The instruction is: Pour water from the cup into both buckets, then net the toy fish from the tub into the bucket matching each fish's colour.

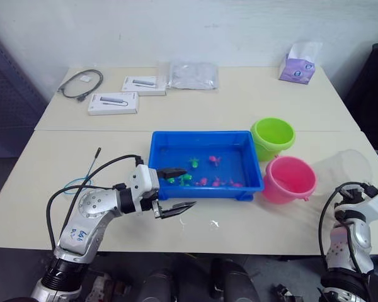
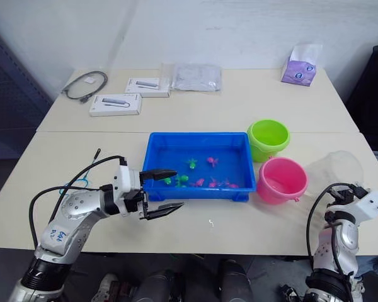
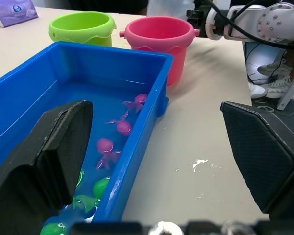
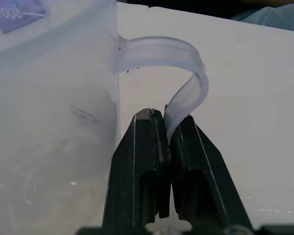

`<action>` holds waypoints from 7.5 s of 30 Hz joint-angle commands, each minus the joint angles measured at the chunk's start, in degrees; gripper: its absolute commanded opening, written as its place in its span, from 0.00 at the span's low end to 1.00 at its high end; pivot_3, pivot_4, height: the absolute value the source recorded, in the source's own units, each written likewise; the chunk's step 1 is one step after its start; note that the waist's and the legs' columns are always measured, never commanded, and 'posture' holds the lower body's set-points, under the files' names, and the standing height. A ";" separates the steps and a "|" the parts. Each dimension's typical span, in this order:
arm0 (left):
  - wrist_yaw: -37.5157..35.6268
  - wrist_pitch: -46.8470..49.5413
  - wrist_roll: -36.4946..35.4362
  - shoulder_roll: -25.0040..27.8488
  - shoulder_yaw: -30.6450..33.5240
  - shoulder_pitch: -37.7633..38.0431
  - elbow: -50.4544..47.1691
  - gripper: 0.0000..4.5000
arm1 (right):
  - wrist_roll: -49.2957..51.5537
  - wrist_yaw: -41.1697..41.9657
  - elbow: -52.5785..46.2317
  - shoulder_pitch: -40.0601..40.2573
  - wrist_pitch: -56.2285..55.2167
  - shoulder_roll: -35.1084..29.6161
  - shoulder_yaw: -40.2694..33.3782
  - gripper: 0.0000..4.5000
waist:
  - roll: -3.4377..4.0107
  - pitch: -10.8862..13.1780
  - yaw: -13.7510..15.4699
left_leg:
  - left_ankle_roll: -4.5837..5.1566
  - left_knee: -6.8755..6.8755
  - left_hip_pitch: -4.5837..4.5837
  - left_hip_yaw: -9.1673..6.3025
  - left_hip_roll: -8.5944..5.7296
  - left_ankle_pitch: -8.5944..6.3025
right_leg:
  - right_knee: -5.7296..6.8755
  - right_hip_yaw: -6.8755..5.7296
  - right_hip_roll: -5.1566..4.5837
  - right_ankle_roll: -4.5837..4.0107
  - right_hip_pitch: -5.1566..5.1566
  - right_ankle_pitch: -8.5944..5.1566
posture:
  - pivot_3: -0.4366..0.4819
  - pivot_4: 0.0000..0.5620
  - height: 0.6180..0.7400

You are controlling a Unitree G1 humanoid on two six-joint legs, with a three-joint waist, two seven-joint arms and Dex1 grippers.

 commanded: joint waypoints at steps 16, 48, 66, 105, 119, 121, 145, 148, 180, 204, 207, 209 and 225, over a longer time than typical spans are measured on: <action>-3.86 -1.62 -1.49 -4.95 -0.91 -6.83 7.05 1.00 | -14.13 7.64 -32.98 18.19 12.88 -23.05 1.29 0.01 | 0.02 0.01 0.20 | 0.00 -0.02 -0.02 0.07 -0.01 0.00 | -0.03 0.01 0.01 0.01 -0.05 0.00 | 0.48 0.27 1.00; -3.83 -3.70 -0.28 -10.65 -3.11 -7.63 8.36 1.00 | -48.55 10.82 -34.36 20.04 1.29 -33.29 6.50 0.01 | -0.35 0.12 1.53 | 0.03 -0.05 -0.07 0.11 -0.13 0.09 | -0.09 -0.01 0.14 0.09 -0.08 0.05 | 0.48 0.27 1.00; -2.80 -5.93 1.06 -12.00 -3.68 -7.48 9.57 1.00 | -57.13 8.02 -29.32 18.23 -7.18 -33.86 5.88 0.01 | -0.37 0.12 1.50 | 0.01 -0.04 -0.06 0.12 -0.14 0.14 | -0.07 -0.01 0.15 0.09 -0.08 0.05 | 0.48 0.27 1.00; -2.32 -8.09 1.93 -11.85 -3.08 -8.25 11.40 1.00 | -51.01 8.03 -29.49 15.35 -5.51 -26.89 4.70 0.01 | -0.40 0.09 1.47 | 0.00 0.01 -0.06 0.11 -0.12 0.18 | -0.02 -0.01 0.23 0.10 -0.08 0.05 | 0.48 0.27 1.00; 1.34 -4.35 -2.69 -11.37 4.09 -9.05 11.08 1.00 | -31.39 14.10 -30.05 0.73 23.82 -24.25 3.70 0.01 | -0.37 0.08 1.15 | 0.07 0.11 -0.06 0.11 -0.15 0.17 | 0.11 0.01 0.10 0.09 -0.08 0.06 | 0.48 0.27 1.00; 1.76 -4.20 -2.36 -11.05 4.48 -9.59 11.56 1.00 | -32.82 14.38 -25.70 -3.28 22.88 -26.79 7.09 0.01 | -0.39 0.08 1.01 | 0.07 0.11 -0.05 0.11 -0.15 0.17 | 0.10 0.00 0.11 0.09 -0.08 0.05 | 0.48 0.27 1.00; 5.58 -5.64 -0.16 -11.60 3.90 -8.52 10.89 1.00 | -53.88 10.65 1.51 -26.74 -1.32 -38.21 35.08 0.01 | -0.39 0.09 0.20 | 0.06 0.20 -0.18 0.11 -0.15 0.20 | 0.09 -0.15 0.09 0.18 -0.09 0.10 | 0.48 0.27 1.00; 5.20 -6.58 1.10 -11.14 3.39 -8.77 10.90 1.00 | -56.46 9.53 2.39 -27.47 -3.49 -39.05 36.52 0.01 | -0.40 0.09 0.13 | 0.06 0.20 -0.19 0.11 -0.15 0.20 | 0.08 -0.15 0.09 0.18 -0.09 0.10 | 0.48 0.27 1.00; 6.25 -7.62 2.72 -11.97 3.03 -10.08 11.31 1.00 | -68.56 -5.60 11.19 -33.86 -12.05 -39.44 41.33 0.01 | -0.39 0.09 0.08 | 0.02 0.21 -0.21 0.10 -0.12 0.22 | 0.09 -0.16 0.06 0.19 -0.09 0.11 | 0.48 0.27 1.00; 5.87 -7.75 2.88 -12.13 2.76 -10.13 11.47 1.00 | -62.60 -5.03 6.99 -30.21 -10.98 -37.40 37.22 0.01 | -0.40 0.09 0.10 | 0.02 0.21 -0.23 0.09 -0.11 0.22 | 0.08 -0.16 0.06 0.19 -0.08 0.11 | 0.48 0.27 1.00; 5.87 -7.58 2.86 -11.97 2.83 -10.02 11.34 1.00 | -57.96 -3.37 5.80 -28.80 -9.72 -36.01 33.93 0.01 | -0.40 0.09 0.15 | 0.02 0.21 -0.23 0.10 -0.12 0.22 | 0.09 -0.16 0.07 0.20 -0.08 0.12 | 0.48 0.27 1.00; 5.83 -7.33 2.71 -11.81 2.95 -9.93 11.23 1.00 | -54.88 -1.78 4.68 -27.92 -8.41 -35.45 31.68 0.01 | -0.40 0.09 0.15 | 0.02 0.21 -0.24 0.09 -0.12 0.22 | 0.11 -0.18 0.08 0.21 -0.08 0.12 | 0.48 0.27 1.00; -3.24 5.23 -10.69 -3.98 5.00 -8.02 1.83 1.00 | -11.34 8.50 -5.78 -16.49 25.87 -18.97 -2.06 0.01 | -0.40 0.09 0.39 | 0.05 0.24 -0.28 -0.02 -0.13 0.22 | 0.19 -0.20 0.03 0.20 -0.07 0.13 | 0.48 0.27 1.00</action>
